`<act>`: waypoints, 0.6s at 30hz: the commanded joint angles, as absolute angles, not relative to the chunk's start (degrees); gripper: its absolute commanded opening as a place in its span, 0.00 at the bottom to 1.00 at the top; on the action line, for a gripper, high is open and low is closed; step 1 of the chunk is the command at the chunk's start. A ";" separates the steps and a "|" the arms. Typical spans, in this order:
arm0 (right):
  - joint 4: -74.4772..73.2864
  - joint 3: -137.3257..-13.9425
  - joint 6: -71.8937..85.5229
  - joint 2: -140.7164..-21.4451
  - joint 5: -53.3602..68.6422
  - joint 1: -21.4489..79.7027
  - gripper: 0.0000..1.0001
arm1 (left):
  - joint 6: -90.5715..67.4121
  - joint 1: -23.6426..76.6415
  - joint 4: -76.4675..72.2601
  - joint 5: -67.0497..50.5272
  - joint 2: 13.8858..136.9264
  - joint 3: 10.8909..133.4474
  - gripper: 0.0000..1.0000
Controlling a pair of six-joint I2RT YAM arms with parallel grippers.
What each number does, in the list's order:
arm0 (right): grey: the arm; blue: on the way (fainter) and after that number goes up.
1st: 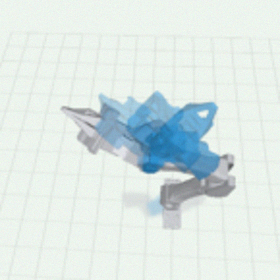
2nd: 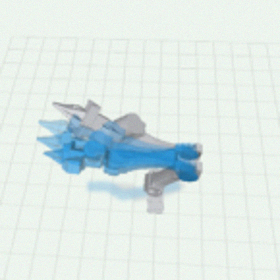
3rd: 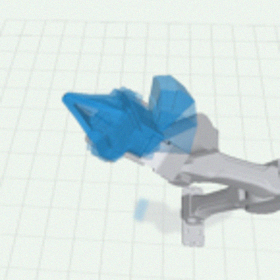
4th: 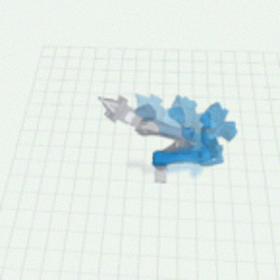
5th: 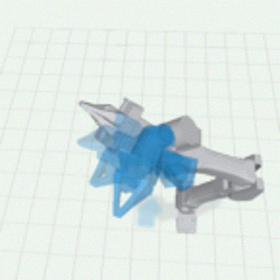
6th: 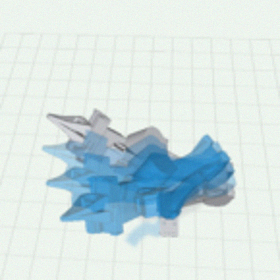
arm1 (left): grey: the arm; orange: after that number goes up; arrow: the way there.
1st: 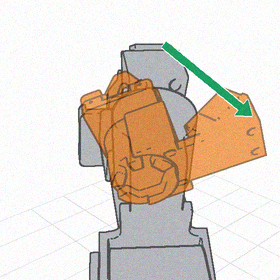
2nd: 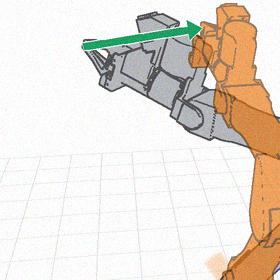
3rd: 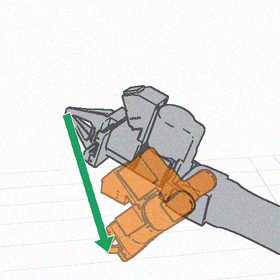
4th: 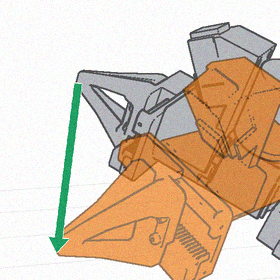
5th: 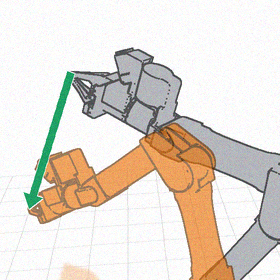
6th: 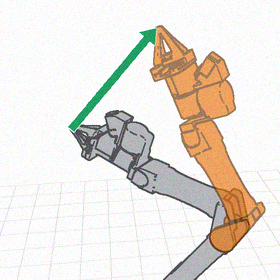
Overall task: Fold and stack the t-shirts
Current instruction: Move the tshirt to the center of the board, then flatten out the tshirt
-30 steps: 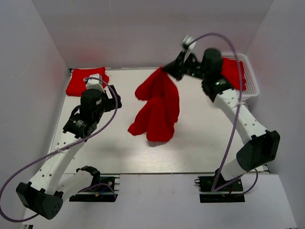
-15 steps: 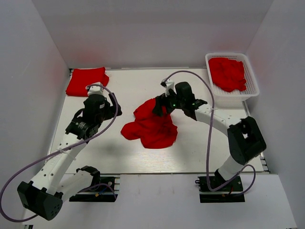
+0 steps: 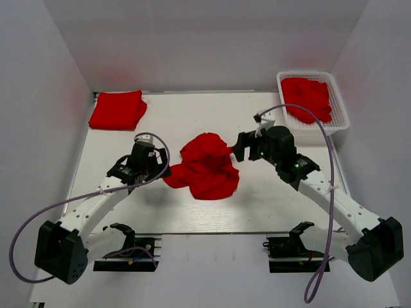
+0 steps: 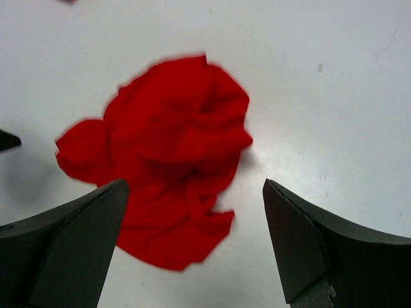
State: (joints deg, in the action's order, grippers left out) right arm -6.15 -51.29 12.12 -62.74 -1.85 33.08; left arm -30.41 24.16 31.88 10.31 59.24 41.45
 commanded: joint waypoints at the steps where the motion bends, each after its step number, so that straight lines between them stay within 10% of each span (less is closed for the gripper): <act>1: -11.16 -45.80 14.42 -61.44 -3.09 33.22 0.91 | -29.36 24.52 25.94 4.23 62.66 40.35 1.00; 18: 4.74 -40.87 14.76 -80.76 9.06 33.40 0.91 | -24.79 24.52 10.46 -4.75 76.63 34.01 0.92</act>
